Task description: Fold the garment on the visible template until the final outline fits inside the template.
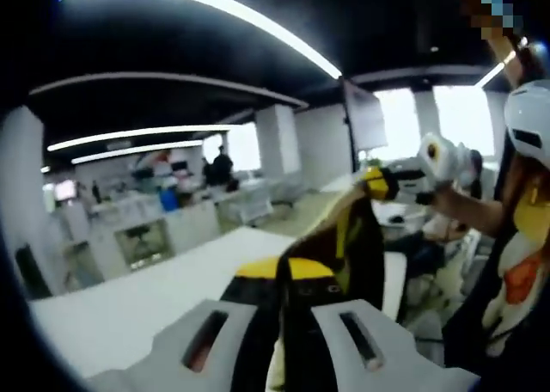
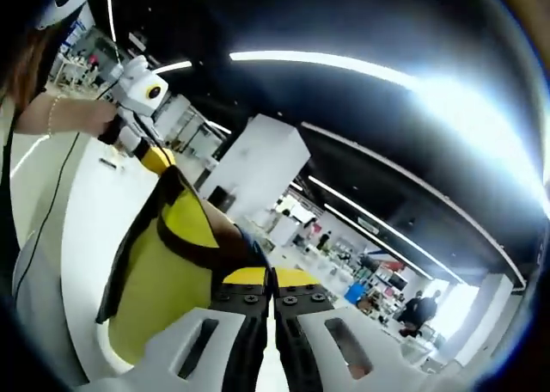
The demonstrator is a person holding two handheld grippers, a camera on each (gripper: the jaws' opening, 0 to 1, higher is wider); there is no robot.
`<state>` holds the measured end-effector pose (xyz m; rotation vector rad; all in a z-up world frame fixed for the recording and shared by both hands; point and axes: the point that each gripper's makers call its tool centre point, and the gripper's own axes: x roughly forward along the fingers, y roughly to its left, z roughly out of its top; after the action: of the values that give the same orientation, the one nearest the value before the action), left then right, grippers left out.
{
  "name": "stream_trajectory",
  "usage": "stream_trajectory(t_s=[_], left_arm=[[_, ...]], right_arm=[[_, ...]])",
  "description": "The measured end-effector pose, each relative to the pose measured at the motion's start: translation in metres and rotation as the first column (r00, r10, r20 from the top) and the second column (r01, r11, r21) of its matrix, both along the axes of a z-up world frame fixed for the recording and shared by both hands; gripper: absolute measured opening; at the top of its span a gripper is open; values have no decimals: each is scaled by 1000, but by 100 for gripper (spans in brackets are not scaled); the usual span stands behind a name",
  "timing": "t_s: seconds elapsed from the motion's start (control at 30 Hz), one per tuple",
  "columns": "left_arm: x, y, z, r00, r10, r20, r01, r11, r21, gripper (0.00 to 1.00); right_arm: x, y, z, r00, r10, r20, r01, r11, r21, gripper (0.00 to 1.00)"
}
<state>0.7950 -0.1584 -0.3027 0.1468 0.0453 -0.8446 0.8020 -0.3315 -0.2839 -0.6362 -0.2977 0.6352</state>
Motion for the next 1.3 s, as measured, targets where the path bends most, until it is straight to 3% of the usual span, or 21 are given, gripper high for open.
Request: stream_trajectory(t_s=[0.3,0.5,0.67,0.83,0.93,1.07,1.3], left_arm=[[-36,4,3,999,-9,-48,7,999,-31,0],[-38,8,3,998,1,-68,-5,999,-48,0],[-20,9,-21,992,24,-122,-29,999,-44,0],[10,10,-58,980,49,-194,-58,997,-45,0],[34,10,-84,956,68,-285,-99,990,-96,0],[60,8,-111,945,92,-315,-118,991,-63,0],[89,4,-140,926,109,-361,-134,990,-43,0]], right_arm=[[-30,3,5,998,54,-17,-54,998,15,1],[-31,9,4,997,76,-25,-76,997,7,1],[-6,10,-28,993,62,-96,-62,998,-4,1],[29,12,-77,980,43,-193,-49,998,-26,1],[48,13,-102,970,33,-242,-42,999,-29,1],[71,11,-132,948,12,-318,-20,1000,-23,1],[102,8,-156,932,-12,-362,6,1000,-17,1]])
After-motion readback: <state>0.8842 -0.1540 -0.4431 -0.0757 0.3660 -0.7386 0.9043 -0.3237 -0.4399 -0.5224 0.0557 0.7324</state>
